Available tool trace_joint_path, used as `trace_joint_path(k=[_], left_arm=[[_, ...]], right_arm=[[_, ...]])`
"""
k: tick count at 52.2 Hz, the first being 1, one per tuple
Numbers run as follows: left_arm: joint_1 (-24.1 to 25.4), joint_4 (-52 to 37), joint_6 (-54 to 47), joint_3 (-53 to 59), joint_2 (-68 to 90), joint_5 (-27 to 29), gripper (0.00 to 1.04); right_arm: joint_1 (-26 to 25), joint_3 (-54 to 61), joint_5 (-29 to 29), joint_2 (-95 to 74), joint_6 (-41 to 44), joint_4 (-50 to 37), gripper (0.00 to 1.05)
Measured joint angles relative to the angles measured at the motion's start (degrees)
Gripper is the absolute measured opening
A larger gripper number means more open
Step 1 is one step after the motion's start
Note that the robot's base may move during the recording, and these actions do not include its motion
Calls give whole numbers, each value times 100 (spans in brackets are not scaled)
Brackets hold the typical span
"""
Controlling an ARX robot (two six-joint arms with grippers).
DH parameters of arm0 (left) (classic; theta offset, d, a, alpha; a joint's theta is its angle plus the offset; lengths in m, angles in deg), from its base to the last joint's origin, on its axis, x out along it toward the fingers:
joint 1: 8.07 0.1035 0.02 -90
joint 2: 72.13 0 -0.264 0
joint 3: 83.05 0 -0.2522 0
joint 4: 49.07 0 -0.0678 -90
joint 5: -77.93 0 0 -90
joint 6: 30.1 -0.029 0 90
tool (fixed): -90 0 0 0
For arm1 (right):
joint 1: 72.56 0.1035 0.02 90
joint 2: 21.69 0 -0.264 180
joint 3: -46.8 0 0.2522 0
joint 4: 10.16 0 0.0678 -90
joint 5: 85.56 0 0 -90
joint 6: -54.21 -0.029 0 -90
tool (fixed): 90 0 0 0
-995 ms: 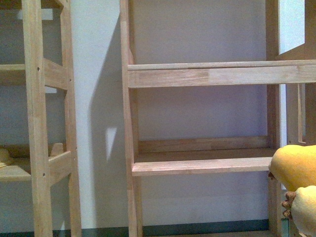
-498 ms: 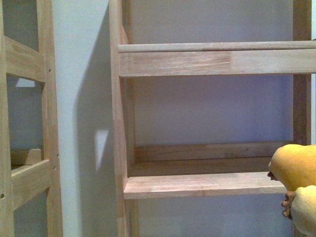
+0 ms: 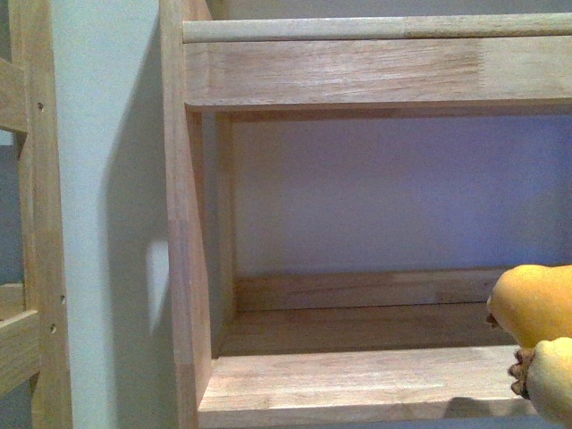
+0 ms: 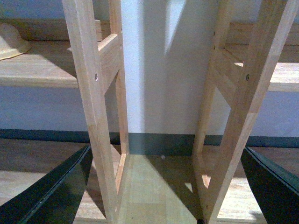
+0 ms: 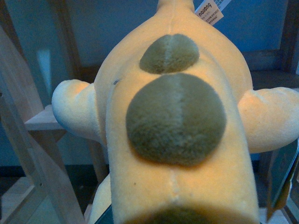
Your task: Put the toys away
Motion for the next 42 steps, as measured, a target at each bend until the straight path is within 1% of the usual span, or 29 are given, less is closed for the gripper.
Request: trace_joint_path(k=[4, 7, 9, 15, 20, 22, 26, 30, 34, 42], left_arm=[[0, 0, 0, 0, 4, 0, 99], [0, 0, 0, 0, 2, 0, 99], [0, 0, 0, 0, 2, 0, 99], [0, 0, 2, 0, 2, 0, 99], [0, 0, 2, 0, 2, 2, 99], [0, 0, 0, 0, 2, 0, 99], [0, -2, 2, 0, 2, 0, 99], [0, 0, 2, 0, 2, 0, 99], [0, 0, 2, 0, 2, 0, 99], [0, -2, 2, 0, 2, 0, 99]], right_arm=[[-15, -33, -63, 4, 0, 114, 19], [-111, -203, -251, 2, 7, 647, 19], [-155, -258, -302, -11, 37, 787, 19], [-363, -501, -424, -131, 92, 850, 19], [-382, -990, -258, -350, 186, 743, 19], [-280, -1226, -125, -498, 271, 564, 19], [186, -1766, 199, -887, 525, 236, 19], [649, -2334, 286, -1353, 929, 24, 19], [831, -2767, 232, -1672, 1250, -74, 19], [927, -3720, 44, -2210, 1762, 9, 19]])
